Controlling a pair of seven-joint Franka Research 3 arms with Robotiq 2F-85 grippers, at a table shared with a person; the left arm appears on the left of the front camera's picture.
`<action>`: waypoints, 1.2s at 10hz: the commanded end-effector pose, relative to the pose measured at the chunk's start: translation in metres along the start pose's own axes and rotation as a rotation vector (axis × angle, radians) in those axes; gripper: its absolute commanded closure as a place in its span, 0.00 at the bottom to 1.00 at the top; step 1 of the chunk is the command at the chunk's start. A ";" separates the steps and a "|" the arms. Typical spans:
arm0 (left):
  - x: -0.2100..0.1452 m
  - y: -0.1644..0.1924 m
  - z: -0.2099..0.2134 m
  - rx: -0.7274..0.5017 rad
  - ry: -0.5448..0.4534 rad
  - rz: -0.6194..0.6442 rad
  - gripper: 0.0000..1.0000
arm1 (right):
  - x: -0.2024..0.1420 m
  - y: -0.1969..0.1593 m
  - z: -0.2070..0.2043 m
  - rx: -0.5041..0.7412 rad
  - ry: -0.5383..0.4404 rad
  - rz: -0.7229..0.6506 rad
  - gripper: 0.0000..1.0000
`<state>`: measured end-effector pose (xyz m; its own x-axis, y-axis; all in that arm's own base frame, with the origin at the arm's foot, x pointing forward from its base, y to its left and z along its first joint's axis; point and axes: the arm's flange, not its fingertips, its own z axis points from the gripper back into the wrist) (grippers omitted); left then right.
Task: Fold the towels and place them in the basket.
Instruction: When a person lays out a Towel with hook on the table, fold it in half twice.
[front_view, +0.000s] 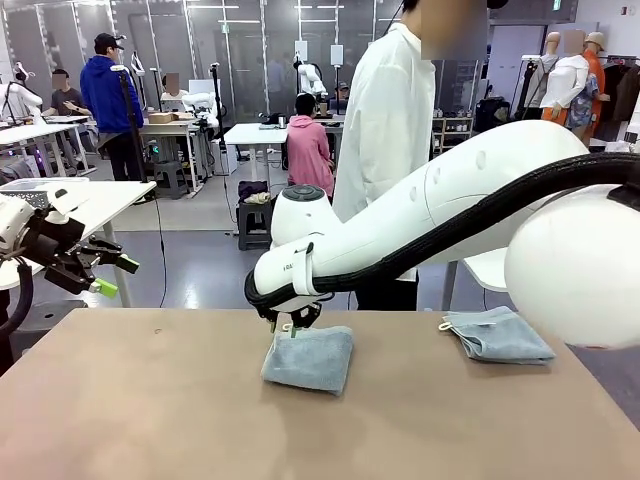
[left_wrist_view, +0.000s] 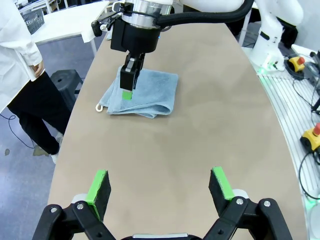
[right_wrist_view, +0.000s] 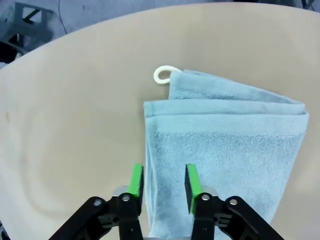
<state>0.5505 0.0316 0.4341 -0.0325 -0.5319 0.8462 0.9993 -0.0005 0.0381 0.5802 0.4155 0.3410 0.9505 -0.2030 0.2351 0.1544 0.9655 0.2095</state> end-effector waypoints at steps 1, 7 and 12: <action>0.002 -0.001 0.001 0.002 0.003 -0.004 0.00 | -0.014 -0.024 0.013 -0.012 -0.033 -0.036 0.37; 0.002 -0.001 0.001 0.002 0.003 -0.004 0.00 | -0.026 -0.168 0.059 0.088 0.094 -0.120 0.27; 0.002 -0.001 0.001 0.002 0.003 -0.004 0.00 | -0.021 -0.178 0.065 0.063 0.105 -0.125 0.27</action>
<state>0.5504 0.0319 0.4340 -0.0319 -0.5319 0.8462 0.9993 0.0001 0.0378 0.5153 0.2377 0.3620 0.9570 -0.2676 0.1121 0.2256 0.9292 0.2926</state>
